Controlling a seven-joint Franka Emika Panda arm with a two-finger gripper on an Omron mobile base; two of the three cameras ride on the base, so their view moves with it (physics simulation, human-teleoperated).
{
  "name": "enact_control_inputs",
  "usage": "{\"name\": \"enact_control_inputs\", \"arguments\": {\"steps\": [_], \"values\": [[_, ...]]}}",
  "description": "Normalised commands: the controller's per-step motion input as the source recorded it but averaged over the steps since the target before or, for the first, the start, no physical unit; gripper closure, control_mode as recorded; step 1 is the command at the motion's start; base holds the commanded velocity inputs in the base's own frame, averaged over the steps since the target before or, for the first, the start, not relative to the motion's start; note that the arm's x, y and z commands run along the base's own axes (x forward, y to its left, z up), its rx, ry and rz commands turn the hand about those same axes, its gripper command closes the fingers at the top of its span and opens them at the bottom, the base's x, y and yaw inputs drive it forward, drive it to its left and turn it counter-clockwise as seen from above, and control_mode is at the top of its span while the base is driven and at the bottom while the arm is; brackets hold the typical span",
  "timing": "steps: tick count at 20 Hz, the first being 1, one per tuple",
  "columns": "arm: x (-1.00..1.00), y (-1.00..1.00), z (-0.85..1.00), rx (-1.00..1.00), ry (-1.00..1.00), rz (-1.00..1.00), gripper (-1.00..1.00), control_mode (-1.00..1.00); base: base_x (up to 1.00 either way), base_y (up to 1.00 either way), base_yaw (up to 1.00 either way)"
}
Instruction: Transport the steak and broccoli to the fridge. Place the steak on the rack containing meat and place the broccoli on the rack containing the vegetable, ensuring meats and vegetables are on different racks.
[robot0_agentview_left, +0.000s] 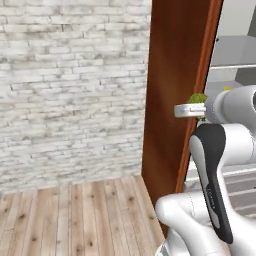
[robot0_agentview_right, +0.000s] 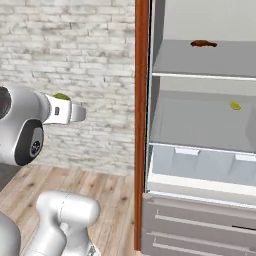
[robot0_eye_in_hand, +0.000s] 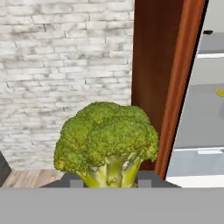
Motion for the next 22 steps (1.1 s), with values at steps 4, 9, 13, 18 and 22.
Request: {"name": "enact_control_inputs", "arguments": {"steps": [4, 9, 13, 18, 22], "values": [[0.00, 0.00, 0.00, 0.00, 0.00, 0.00, 1.00, 1.00, -0.99, -0.58, 0.00], [0.00, 0.00, 0.00, 0.00, 0.00, 0.00, 1.00, 1.00, 0.61, -1.00, 0.08], [0.00, 0.00, 0.00, 0.00, 0.00, 0.00, 1.00, 1.00, 1.00, -0.99, 0.19], [0.00, 0.00, 0.00, 0.00, 0.00, 0.00, 1.00, 1.00, 0.58, -0.13, 0.00], [0.00, 0.00, 0.00, 0.00, 0.00, 0.00, 1.00, 1.00, 0.23, -0.08, -0.29]]}}
